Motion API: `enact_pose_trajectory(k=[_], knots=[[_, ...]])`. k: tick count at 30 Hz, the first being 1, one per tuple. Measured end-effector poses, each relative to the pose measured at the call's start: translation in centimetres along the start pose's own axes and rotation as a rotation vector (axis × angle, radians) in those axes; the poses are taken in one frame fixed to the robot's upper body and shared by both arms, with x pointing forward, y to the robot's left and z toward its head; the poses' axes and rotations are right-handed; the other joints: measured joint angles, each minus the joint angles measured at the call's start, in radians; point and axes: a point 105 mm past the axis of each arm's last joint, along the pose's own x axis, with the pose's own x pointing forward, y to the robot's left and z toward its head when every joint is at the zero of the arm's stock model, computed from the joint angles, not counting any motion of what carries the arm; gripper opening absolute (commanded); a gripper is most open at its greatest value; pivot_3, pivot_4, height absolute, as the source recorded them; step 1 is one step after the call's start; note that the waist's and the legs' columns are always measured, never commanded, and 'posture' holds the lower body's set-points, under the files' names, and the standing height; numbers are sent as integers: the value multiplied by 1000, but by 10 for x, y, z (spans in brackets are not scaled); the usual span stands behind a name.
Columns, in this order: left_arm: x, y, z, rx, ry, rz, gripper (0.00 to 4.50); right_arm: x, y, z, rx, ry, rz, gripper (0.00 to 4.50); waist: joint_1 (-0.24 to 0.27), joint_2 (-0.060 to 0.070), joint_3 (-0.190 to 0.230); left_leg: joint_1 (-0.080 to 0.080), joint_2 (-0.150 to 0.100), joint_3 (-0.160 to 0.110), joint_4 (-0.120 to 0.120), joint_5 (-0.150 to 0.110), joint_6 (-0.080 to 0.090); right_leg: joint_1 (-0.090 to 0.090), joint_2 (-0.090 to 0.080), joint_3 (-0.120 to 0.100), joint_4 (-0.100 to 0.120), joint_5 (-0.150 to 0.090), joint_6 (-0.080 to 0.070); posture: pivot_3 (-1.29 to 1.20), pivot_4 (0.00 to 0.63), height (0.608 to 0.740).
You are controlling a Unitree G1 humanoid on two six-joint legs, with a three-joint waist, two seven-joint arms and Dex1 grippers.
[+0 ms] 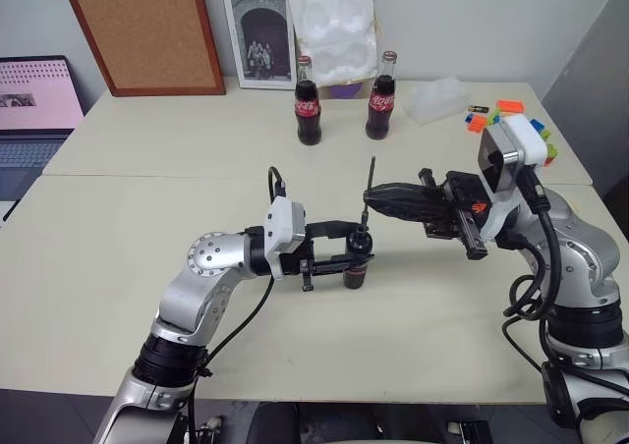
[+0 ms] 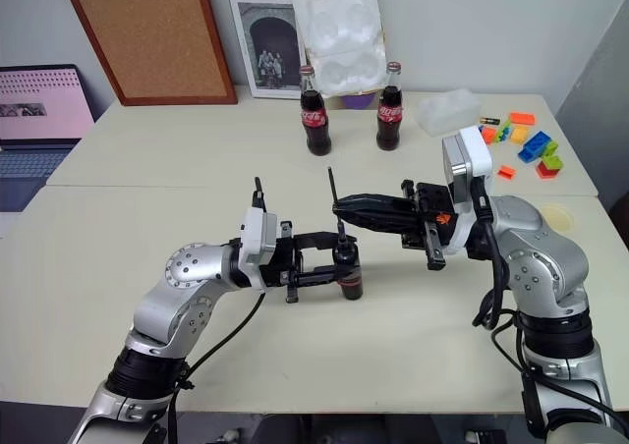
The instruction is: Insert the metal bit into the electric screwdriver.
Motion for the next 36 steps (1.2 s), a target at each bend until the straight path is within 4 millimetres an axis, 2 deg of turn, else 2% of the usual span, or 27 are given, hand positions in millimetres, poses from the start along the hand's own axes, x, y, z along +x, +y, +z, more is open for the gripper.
enact_pose_trajectory(k=[10, 36], knots=[[0, 0, 0, 2, -1, -1, 1635, -1, -3, -6, 0, 19, 5, 0, 0, 0, 0, 0, 0, 0, 0, 0, 0, 0, 0, 0, 0, 0, 0, 0, 150, 740], [2, -1, 0, 2, -1, -7, 1635, 0, 1, -7, -85, 88, 67, 0, 0, 0, 0, 0, 0, 0, 0, 0, 0, 0, 0, 0, 0, 0, 0, 0, 150, 740]])
